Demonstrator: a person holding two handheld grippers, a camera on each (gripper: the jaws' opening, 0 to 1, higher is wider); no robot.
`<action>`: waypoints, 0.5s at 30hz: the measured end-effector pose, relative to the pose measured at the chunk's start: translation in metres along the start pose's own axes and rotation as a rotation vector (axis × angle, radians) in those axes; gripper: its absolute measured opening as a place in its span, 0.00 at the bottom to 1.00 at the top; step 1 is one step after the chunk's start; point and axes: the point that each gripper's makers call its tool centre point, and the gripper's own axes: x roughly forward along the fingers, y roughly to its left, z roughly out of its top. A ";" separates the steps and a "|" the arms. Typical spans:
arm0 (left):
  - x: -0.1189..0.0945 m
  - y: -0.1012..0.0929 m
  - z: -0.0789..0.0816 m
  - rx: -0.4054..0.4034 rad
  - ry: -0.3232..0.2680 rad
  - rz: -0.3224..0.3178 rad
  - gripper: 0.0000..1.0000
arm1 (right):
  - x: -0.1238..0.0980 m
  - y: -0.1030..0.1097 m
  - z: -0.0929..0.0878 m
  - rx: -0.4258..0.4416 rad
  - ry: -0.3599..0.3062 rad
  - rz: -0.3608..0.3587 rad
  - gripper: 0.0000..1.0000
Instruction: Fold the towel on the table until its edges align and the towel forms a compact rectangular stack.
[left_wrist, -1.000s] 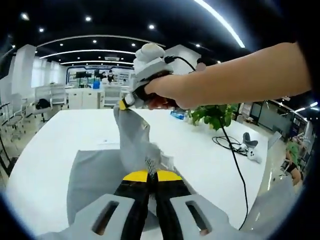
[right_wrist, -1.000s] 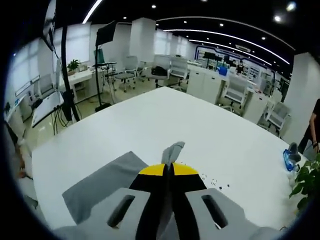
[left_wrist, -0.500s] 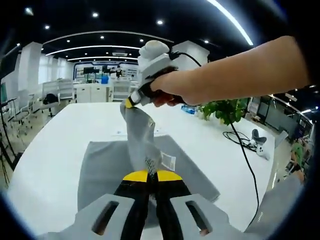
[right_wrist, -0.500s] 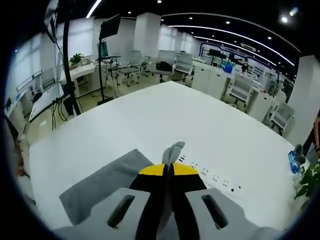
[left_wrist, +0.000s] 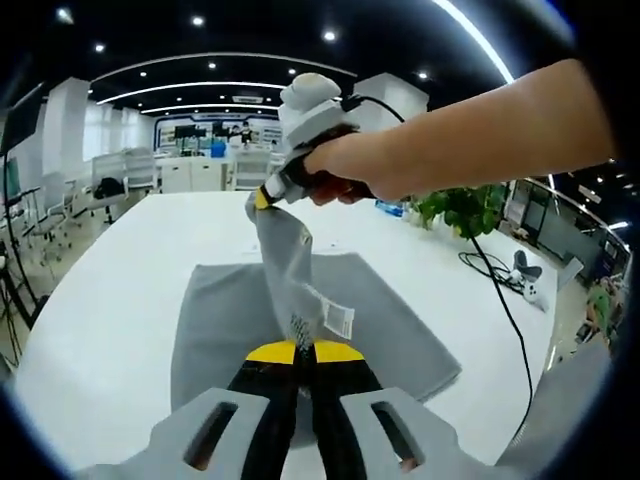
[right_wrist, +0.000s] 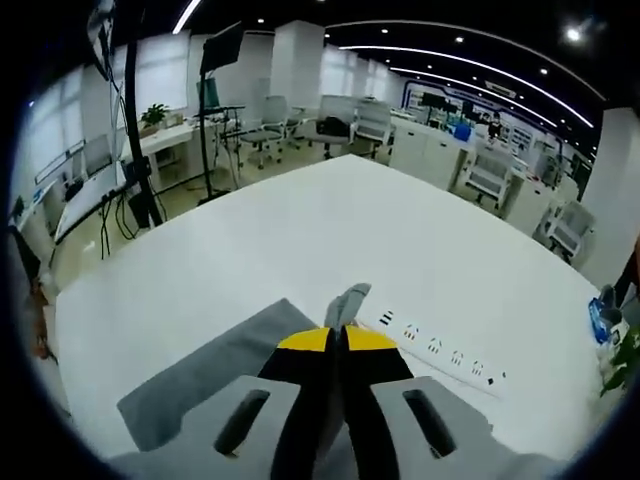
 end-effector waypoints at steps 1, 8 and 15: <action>0.000 0.003 -0.003 -0.002 0.004 0.004 0.03 | 0.002 0.002 -0.001 0.004 0.000 0.002 0.01; -0.004 0.016 -0.018 -0.008 0.031 0.020 0.03 | 0.016 0.016 -0.004 -0.040 0.013 0.015 0.01; -0.002 0.030 -0.037 -0.018 0.065 0.030 0.03 | 0.031 0.028 -0.006 -0.049 0.016 0.025 0.01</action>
